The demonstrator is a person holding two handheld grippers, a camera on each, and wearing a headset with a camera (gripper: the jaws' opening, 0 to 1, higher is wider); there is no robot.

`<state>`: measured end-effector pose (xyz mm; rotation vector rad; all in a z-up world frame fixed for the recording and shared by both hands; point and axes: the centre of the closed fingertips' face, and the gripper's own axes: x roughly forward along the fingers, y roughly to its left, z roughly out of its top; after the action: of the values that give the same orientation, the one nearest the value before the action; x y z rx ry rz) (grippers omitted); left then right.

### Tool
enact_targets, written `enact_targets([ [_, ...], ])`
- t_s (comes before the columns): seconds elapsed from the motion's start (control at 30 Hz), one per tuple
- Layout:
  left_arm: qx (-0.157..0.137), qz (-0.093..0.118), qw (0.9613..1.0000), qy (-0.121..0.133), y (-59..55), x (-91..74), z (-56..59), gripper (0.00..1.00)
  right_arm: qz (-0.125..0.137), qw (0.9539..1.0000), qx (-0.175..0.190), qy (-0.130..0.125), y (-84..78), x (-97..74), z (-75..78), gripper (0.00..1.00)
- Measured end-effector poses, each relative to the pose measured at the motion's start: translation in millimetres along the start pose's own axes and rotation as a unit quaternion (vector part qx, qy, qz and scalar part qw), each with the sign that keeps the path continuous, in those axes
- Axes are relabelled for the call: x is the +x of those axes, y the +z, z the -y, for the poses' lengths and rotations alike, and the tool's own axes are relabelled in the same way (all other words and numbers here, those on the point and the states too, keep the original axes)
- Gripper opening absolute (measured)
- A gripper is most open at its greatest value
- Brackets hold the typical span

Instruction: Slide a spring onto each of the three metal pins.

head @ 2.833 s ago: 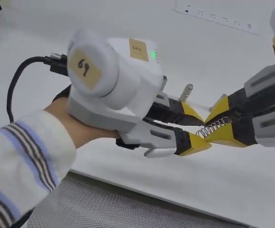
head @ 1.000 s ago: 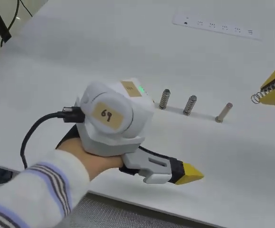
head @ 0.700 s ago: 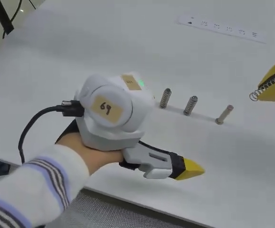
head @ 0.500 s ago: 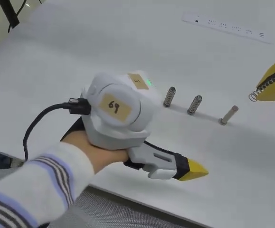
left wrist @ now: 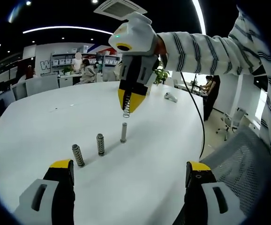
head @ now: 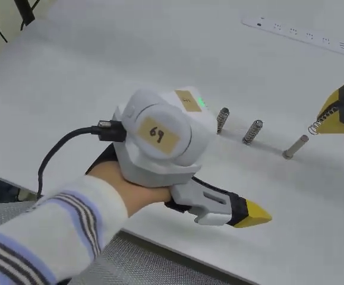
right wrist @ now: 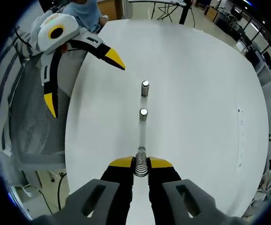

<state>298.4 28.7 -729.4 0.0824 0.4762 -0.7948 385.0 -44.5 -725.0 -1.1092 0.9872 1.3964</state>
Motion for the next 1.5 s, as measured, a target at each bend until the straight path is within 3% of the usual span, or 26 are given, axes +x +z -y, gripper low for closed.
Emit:
enact_targets([
  [0.37, 0.006, -0.013, 0.9999, -0.007, -7.3, 1.4, 4.1, 0.98, -0.015, 0.9999, 0.008, -0.001, -8.4, 17.1, 1.6, 0.09],
  [0.7, 0.001, -0.012, 0.9999, -0.006, -5.9, 1.1, 2.3, 0.96, -0.013, 0.9999, 0.009, 0.003, -2.6, 16.0, 0.0, 0.09],
  [1.03, -0.004, -0.013, 0.9999, -0.002, -7.9, -1.3, 0.5, 0.95, -0.032, 0.9994, 0.012, 0.012, -7.7, 16.3, -7.4, 0.08],
  [1.5, -0.005, -0.014, 0.9999, -0.003, -9.4, -2.1, 1.2, 0.94, -0.045, 0.9988, 0.011, 0.014, -8.3, 49.6, 0.7, 0.09],
])
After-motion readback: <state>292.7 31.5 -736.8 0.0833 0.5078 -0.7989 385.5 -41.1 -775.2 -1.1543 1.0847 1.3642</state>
